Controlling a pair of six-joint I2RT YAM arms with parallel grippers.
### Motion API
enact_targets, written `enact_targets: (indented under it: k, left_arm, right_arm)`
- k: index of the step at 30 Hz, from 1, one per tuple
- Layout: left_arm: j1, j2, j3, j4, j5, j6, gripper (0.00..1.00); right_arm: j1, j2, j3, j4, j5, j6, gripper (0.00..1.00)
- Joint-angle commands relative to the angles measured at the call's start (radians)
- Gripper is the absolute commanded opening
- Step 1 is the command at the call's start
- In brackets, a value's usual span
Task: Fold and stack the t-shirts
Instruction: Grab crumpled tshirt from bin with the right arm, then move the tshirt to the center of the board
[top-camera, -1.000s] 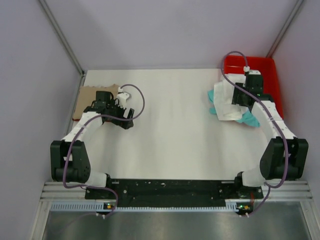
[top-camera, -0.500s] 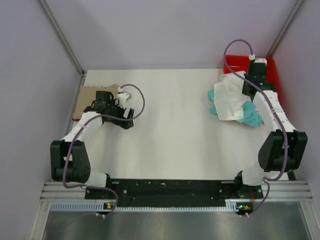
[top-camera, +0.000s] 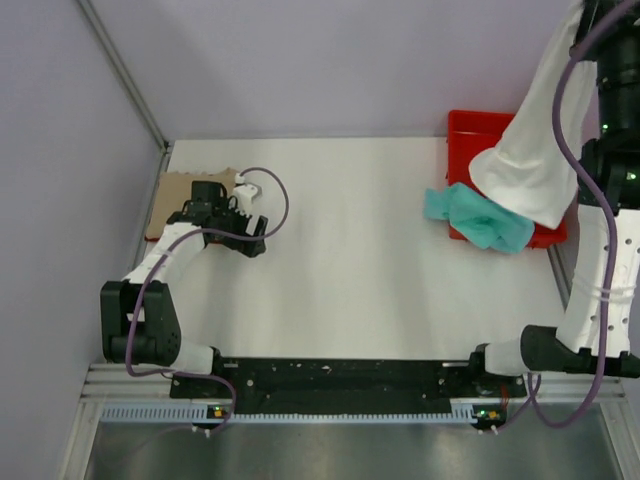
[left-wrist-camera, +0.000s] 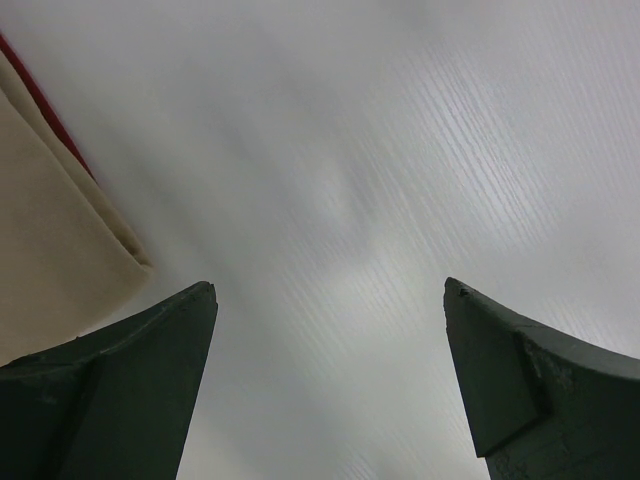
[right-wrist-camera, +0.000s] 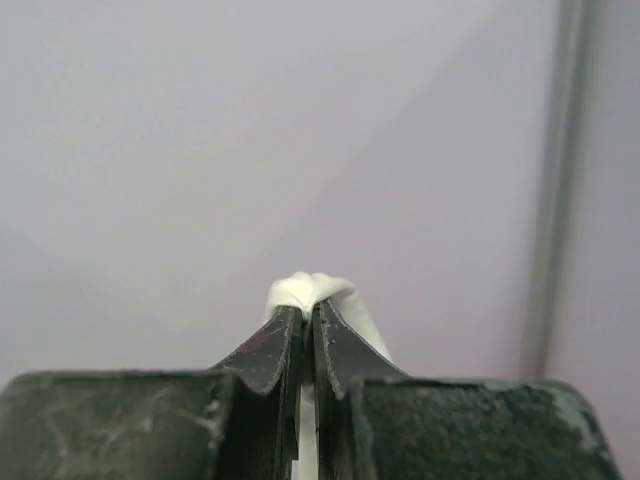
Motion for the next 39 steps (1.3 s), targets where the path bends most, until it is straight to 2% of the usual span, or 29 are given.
enact_targets:
  k: [1,3,6,8,12,15,18,22,26,27,28,29,30,33,35,37,39]
  left_arm:
    - [0.0,-0.033,0.055,0.017,-0.051,-0.02,0.99]
    - [-0.002,-0.035,0.06,0.025,-0.08,-0.033,0.99]
    - [0.003,-0.039,0.063,0.038,-0.109,-0.045,0.99]
    - [0.004,-0.044,0.069,0.043,-0.129,-0.054,0.99]
    - [0.018,-0.045,0.092,0.074,-0.316,-0.091,0.99]
    - [0.043,-0.044,0.113,0.071,-0.356,-0.112,0.99]
    - [0.102,-0.05,0.117,0.069,-0.347,-0.126,0.99]
    - [0.116,-0.049,0.126,0.065,-0.359,-0.12,0.99]
    - [0.116,-0.053,0.143,0.039,-0.332,-0.099,0.99]
    - [0.116,-0.059,0.14,0.034,-0.312,-0.093,0.99]
    - [0.116,-0.068,0.134,0.029,-0.29,-0.083,0.99]
    - [0.116,-0.078,0.126,0.026,-0.257,-0.07,0.99]
    - [0.116,-0.085,0.115,0.019,-0.209,-0.05,0.99]
    - [0.113,-0.11,0.095,0.0,-0.087,-0.021,0.99]
    - [0.105,-0.116,0.087,-0.007,-0.043,-0.01,0.99]
    - [0.095,-0.118,0.084,-0.014,-0.022,-0.002,0.99]
    - [0.079,-0.115,0.081,-0.015,-0.019,0.002,0.99]
  right_arm:
    - [0.049,0.007,0.148,0.509,-0.5,0.241,0.0]
    - [0.082,0.061,0.222,0.614,-0.595,0.357,0.0]
    - [0.196,0.145,0.277,0.73,-0.669,0.525,0.0]
    - [0.291,0.199,0.27,0.732,-0.709,0.562,0.0]
    - [0.517,0.277,0.259,0.533,-0.777,0.405,0.0]
    - [0.641,0.314,0.259,0.406,-0.772,0.274,0.0]
    - [0.671,0.32,0.207,0.36,-0.734,0.243,0.0]
    - [0.675,0.313,0.029,0.294,-0.626,0.2,0.0]
    - [0.691,0.368,-0.08,0.07,-0.551,0.082,0.0]
    - [0.691,0.395,-0.073,-0.037,-0.547,0.039,0.1]
    - [0.692,0.421,-0.047,-0.208,-0.513,-0.016,0.4]
    - [0.692,0.446,-0.024,-0.317,-0.444,-0.065,0.66]
    - [0.694,0.455,-0.023,-0.41,-0.301,-0.087,0.98]
    - [0.694,0.422,-0.205,-0.481,0.239,-0.131,0.99]
    - [0.694,0.385,-0.345,-0.483,0.53,-0.139,0.99]
    - [0.694,0.354,-0.477,-0.478,0.666,-0.163,0.99]
    - [0.694,0.339,-0.583,-0.461,0.694,-0.243,0.99]
